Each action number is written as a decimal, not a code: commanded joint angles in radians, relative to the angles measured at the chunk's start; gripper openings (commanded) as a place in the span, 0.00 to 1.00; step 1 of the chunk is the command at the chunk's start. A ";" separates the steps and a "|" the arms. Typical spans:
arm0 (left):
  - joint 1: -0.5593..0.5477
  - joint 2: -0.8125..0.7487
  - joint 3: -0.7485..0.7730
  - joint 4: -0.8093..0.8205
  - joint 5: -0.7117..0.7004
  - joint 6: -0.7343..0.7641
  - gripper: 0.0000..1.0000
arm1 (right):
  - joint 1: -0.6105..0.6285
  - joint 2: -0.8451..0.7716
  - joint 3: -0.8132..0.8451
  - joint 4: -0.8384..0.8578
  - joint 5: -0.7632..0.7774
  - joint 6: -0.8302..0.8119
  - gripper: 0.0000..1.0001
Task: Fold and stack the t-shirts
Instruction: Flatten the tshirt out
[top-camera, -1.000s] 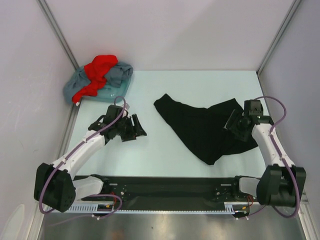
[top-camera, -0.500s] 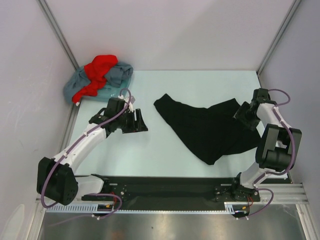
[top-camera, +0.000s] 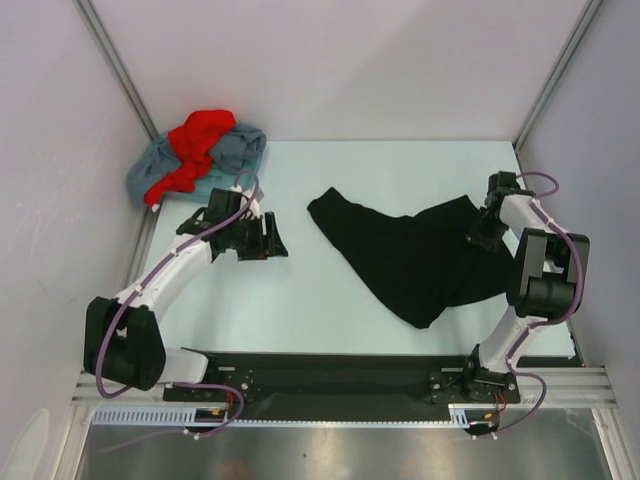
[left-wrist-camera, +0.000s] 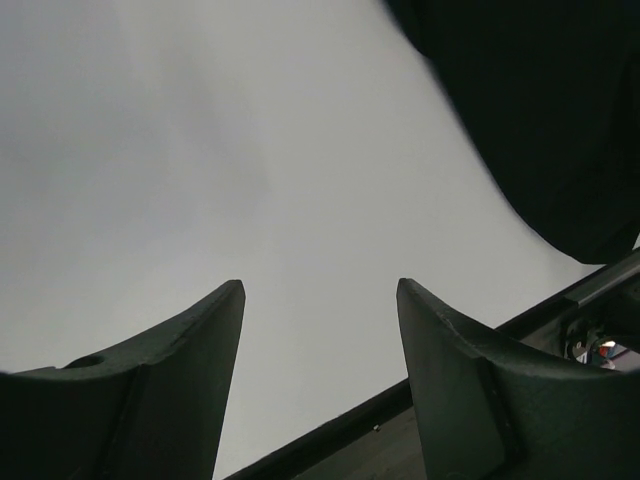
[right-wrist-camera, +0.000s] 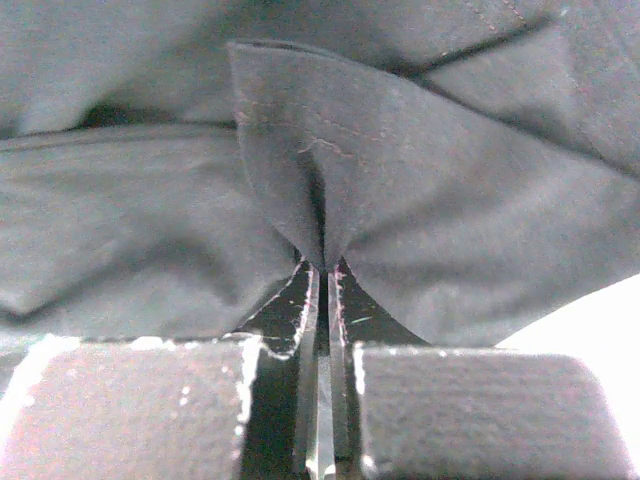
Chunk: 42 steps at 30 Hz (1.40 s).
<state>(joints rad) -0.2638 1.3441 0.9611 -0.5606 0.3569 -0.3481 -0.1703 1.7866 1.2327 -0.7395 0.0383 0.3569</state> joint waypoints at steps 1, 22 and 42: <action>0.009 0.032 0.068 0.013 0.057 0.046 0.68 | 0.054 -0.102 0.070 -0.083 0.046 -0.015 0.00; 0.152 -0.002 0.004 0.082 0.097 -0.150 0.84 | 0.571 -0.525 -0.088 0.079 -0.925 0.045 0.00; -0.011 -0.051 0.093 -0.017 -0.290 -0.350 0.79 | 0.598 -0.469 -0.244 0.105 -0.900 -0.024 0.00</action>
<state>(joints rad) -0.3035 1.3830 0.9649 -0.4435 0.3157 -0.7326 0.3214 1.2442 0.8791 -0.8417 -0.7582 0.2947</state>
